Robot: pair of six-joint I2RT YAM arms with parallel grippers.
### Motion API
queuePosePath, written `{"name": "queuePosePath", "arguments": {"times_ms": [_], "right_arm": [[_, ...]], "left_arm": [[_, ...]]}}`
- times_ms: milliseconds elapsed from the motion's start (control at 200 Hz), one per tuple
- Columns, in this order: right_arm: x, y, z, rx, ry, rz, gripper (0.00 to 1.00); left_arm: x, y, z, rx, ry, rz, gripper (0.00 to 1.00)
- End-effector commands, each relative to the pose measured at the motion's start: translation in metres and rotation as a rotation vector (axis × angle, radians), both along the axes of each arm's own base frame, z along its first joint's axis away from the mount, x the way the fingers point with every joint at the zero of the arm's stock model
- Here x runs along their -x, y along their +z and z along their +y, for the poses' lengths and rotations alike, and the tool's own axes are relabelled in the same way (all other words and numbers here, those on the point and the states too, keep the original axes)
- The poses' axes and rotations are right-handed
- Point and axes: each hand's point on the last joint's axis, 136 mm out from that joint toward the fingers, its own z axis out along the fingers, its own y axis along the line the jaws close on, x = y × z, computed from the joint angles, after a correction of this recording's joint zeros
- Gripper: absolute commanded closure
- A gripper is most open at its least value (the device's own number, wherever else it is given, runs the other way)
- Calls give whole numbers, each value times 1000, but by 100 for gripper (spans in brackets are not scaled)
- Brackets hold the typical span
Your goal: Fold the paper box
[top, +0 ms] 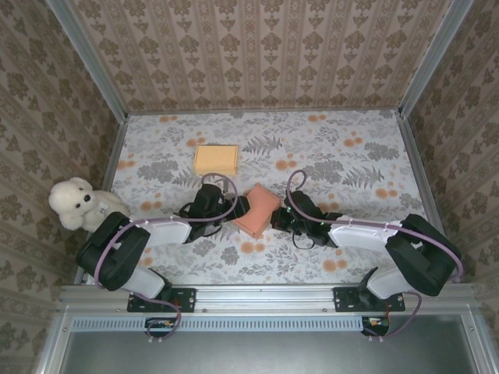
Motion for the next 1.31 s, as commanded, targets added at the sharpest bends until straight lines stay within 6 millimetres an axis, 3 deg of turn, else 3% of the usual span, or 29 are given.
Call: {"name": "queuePosePath", "arguments": {"times_ms": [0,260,520,795,1005,1120,1300], "right_arm": [[18,-18,9,-31,35,67,100],[21,-34,11,-66,-7,86,100],[29,-16,27,-176,-28,77,100],[35,4,47,-259,-111,7,100],[36,25,71,-311,-115,-49,100],[37,25,83,-310,-102,-44,100],[36,15,74,-284,-133,-48,100]], "left_arm": [[3,-1,-9,-35,-15,-17,34],[15,-5,-5,-66,23,-31,34],[33,-11,-10,-22,80,-25,34],[54,-1,-39,11,81,-63,34],[47,-6,-50,6,82,-52,34],[40,-8,-52,-1,84,-45,34],[22,-15,-35,-26,114,-27,35]]}}
